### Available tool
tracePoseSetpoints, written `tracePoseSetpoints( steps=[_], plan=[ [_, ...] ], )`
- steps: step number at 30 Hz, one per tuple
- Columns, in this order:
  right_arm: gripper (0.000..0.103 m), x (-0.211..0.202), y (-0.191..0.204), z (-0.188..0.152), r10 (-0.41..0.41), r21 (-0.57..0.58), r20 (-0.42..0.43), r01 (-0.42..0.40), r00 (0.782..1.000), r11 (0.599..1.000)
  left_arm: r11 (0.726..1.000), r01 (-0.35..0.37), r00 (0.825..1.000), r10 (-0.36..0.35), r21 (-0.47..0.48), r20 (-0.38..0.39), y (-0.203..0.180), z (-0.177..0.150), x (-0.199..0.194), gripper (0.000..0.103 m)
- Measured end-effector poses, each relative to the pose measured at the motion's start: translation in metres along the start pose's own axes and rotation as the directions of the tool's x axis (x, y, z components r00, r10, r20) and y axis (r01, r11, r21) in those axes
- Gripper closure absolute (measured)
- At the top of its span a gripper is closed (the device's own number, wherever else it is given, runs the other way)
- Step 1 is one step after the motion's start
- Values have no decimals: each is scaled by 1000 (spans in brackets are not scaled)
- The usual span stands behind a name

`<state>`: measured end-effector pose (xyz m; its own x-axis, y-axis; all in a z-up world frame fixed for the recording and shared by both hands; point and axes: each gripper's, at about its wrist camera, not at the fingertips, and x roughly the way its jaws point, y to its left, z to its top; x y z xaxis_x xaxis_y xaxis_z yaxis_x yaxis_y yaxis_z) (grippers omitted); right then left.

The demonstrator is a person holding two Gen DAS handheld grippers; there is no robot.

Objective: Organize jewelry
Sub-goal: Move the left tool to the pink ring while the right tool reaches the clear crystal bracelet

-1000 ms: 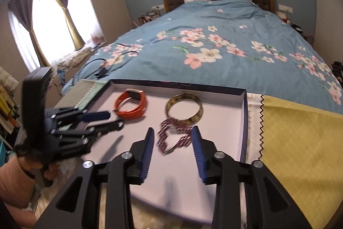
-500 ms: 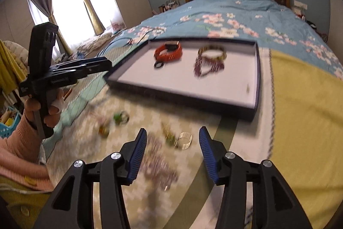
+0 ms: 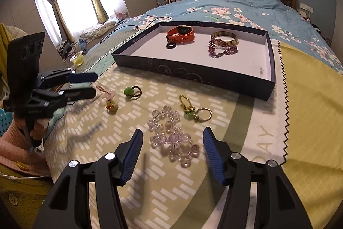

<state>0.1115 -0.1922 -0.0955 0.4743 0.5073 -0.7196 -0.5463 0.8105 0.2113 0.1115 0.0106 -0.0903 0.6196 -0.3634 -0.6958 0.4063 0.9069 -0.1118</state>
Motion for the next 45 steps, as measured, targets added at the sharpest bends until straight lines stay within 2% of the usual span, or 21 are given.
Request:
tracePoseSetpoints(
  steps=[4, 12, 17, 20, 22, 28, 30, 33, 39, 40, 41, 45],
  plan=[
    [47, 1, 2, -2, -16, 1, -3, 16, 1000, 1000, 1000, 20, 999, -20, -14, -31, -4, -7, 6, 48],
    [48, 3, 5, -2, -38, -14, -12, 38, 999, 999, 1000, -1, 999, 0, -23, -43, -5, -5, 11, 47],
    [56, 8, 8, -1, -56, -30, -21, 56, 998, 998, 998, -14, 999, 11, -61, -44, 7, 0, 14, 47],
    [63, 8, 8, 0, -58, -26, -19, 58, 998, 998, 997, -12, 999, 8, -76, -54, 11, 2, 18, 56],
    [81, 8, 6, 1, -58, -20, -19, 57, 998, 998, 997, -7, 998, 3, -79, -57, 12, 2, 19, 61],
    [81, 7, 4, 0, -48, -11, -16, 48, 999, 999, 998, 4, 998, -8, -63, -64, 9, 3, 23, 68],
    [81, 7, 3, 1, -43, -4, -10, 43, 999, 999, 998, 12, 997, -17, -59, -71, 8, 4, 26, 80],
    [81, 4, 2, 2, -40, 9, 5, 40, 999, 999, 998, 12, 997, -16, -58, -77, 7, 5, 29, 87],
    [81, 0, 3, 5, -32, 10, 31, 32, 999, 999, 998, 11, 998, -14, -61, -53, 8, 5, 25, 88],
    [81, -1, 4, 6, -31, 12, 38, 30, 999, 999, 998, 12, 999, -15, -62, -49, 8, 5, 24, 90],
    [81, -2, 4, 6, -27, 13, 44, 27, 999, 1000, 998, 18, 999, -21, -62, -45, 8, 6, 24, 103],
    [81, -7, 6, 12, -17, 13, 71, 16, 997, 1000, 997, 22, 999, -25, -68, -33, 10, 6, 20, 102]
  ],
)
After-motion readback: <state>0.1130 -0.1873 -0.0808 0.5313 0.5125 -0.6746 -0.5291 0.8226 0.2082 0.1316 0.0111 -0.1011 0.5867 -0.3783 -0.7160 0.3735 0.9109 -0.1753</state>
